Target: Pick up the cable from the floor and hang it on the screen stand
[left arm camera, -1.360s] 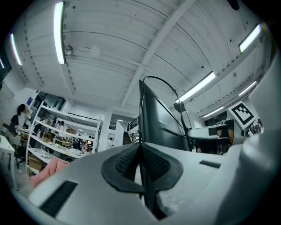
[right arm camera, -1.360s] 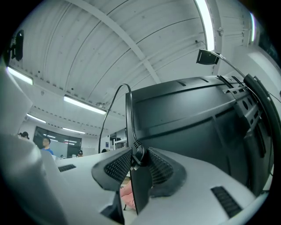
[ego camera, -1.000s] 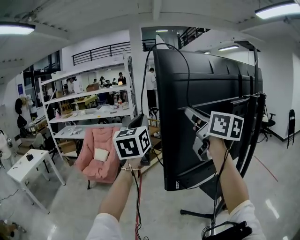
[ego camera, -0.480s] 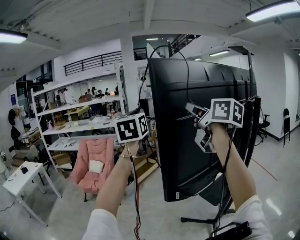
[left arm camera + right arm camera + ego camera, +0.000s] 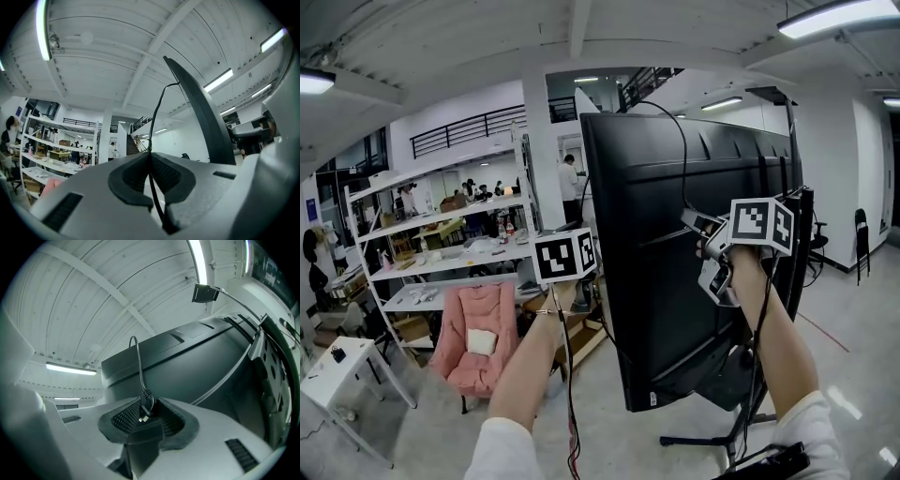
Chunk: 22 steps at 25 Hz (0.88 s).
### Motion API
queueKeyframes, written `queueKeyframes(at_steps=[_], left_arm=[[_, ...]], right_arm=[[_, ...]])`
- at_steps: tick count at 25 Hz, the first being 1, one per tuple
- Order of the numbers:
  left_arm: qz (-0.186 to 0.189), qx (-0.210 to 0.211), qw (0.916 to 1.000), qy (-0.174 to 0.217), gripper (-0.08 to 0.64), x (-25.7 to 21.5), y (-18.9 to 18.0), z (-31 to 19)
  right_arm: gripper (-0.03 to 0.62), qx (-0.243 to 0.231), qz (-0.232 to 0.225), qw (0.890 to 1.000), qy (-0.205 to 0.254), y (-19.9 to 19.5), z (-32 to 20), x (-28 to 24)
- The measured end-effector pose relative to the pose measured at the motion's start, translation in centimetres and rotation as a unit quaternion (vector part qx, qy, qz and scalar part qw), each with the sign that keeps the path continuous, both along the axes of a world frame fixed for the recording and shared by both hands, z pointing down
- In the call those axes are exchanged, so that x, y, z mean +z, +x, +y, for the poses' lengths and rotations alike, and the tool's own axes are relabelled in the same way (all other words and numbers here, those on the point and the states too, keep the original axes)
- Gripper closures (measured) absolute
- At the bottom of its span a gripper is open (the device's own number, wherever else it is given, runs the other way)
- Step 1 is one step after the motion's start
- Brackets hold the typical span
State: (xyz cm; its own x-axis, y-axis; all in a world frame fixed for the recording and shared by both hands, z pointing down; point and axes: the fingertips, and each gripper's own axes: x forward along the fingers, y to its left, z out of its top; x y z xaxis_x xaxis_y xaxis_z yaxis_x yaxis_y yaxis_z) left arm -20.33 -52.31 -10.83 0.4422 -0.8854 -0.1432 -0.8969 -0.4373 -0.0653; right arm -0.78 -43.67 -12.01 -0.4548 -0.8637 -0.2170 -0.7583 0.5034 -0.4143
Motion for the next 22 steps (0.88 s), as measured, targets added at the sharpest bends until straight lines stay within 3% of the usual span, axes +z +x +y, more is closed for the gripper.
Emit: queueKeyframes(at_steps=[10, 16, 22], left_arm=[[-0.012, 0.039, 0.9991, -0.011, 0.549, 3.4, 2.1, -1.5], [0.006, 0.058, 0.998, 0.023, 0.548, 3.0, 2.3, -0.7], [0.001, 0.089, 0.9958, 0.024, 0.527, 3.2, 2.5, 0.5]], right_arm=[[0.469, 0.027, 0.007, 0.999, -0.016, 1.7, -0.2, 3.1], [0.468, 0.034, 0.015, 0.999, 0.014, 1.7, -0.1, 3.1], [0.468, 0.047, 0.027, 0.998, 0.034, 1.7, 0.2, 2.4]])
